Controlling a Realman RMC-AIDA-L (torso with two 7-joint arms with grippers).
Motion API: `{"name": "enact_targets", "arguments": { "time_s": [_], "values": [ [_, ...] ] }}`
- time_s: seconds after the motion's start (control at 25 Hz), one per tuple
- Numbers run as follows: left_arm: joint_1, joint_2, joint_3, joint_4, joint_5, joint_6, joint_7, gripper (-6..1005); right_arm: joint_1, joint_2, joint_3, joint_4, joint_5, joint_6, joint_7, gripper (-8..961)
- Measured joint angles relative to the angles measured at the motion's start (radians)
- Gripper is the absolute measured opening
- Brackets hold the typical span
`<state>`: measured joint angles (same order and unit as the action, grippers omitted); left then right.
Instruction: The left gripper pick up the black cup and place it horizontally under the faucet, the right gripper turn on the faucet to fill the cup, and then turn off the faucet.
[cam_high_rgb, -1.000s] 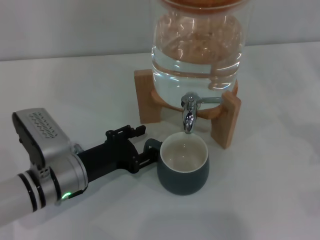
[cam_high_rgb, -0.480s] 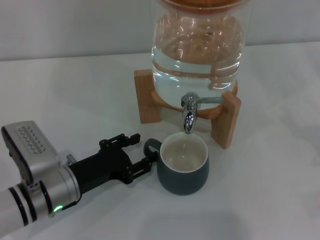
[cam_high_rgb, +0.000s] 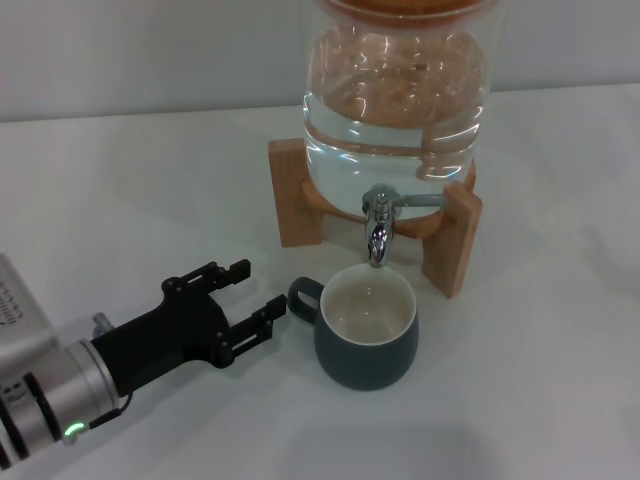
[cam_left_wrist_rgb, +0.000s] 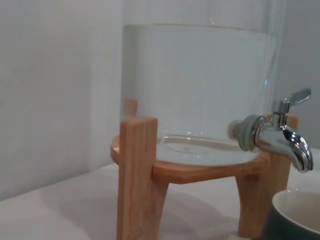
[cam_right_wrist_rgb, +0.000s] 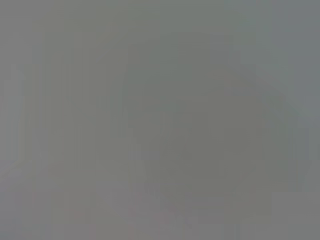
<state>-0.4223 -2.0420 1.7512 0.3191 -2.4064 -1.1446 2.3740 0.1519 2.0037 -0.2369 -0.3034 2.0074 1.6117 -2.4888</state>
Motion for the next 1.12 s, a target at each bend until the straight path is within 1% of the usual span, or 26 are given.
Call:
{"name": "enact_targets", "arguments": {
  "time_s": [0.12,0.2,0.24,0.28,0.48,0.52,0.56,0.6,0.72,0.8,0.84,0.88,0.96,1.08,1.12],
  "values": [
    [0.007,0.016,-0.001,-0.001,0.002,-0.027,-0.030,648,-0.016,0.000,-0.003,-0.031,-0.002,0.004,0.056,783],
    [0.009,0.027,-0.001,-0.006,0.003,-0.048,-0.059,648,-0.030,0.000,-0.012,-0.078,-0.016,0.010,0.130,783],
    [0.011,0.032,-0.005,-0.009,0.001,-0.058,-0.074,647,-0.042,0.001,-0.024,-0.152,-0.057,0.014,0.234,783],
    [0.014,0.035,-0.011,-0.010,0.000,-0.067,-0.088,647,-0.042,0.001,-0.024,-0.152,-0.057,0.014,0.234,783],
    [0.046,0.054,-0.101,-0.014,0.004,-0.119,-0.141,646,-0.049,0.001,-0.033,-0.419,-0.239,0.045,0.557,783],
    [0.056,0.058,-0.129,-0.014,0.003,-0.124,-0.146,646,-0.041,0.001,-0.042,-0.525,-0.315,0.079,0.671,783],
    [0.065,0.062,-0.160,-0.014,0.003,-0.125,-0.147,646,-0.041,0.001,-0.042,-0.525,-0.315,0.079,0.671,783],
    [0.074,0.064,-0.188,-0.014,0.004,-0.125,-0.147,645,-0.039,0.001,-0.057,-0.559,-0.334,0.092,0.700,782],
    [0.095,0.067,-0.275,-0.014,0.004,-0.125,-0.149,645,-0.036,0.002,-0.155,-0.676,-0.373,0.124,0.795,782],
    [0.110,0.068,-0.338,-0.014,0.004,-0.123,-0.149,644,-0.043,0.003,-0.264,-0.761,-0.379,0.128,0.853,782],
    [0.123,0.068,-0.405,-0.013,0.004,-0.120,-0.149,644,-0.045,0.003,-0.312,-0.794,-0.379,0.127,0.876,783],
    [0.123,0.068,-0.405,-0.013,0.004,-0.120,-0.149,644,-0.045,0.003,-0.344,-0.816,-0.379,0.127,0.893,783],
    [0.136,0.068,-0.466,-0.012,0.004,-0.118,-0.149,643,-0.041,0.004,-0.437,-0.870,-0.380,0.124,0.937,783],
    [0.148,0.069,-0.539,-0.007,0.004,-0.118,-0.150,643,-0.034,0.004,-0.546,-0.922,-0.380,0.112,0.971,782],
    [0.150,0.069,-0.551,-0.007,0.004,-0.117,-0.150,642,-0.033,0.004,-0.574,-0.933,-0.380,0.107,0.976,782]
  ]
}}
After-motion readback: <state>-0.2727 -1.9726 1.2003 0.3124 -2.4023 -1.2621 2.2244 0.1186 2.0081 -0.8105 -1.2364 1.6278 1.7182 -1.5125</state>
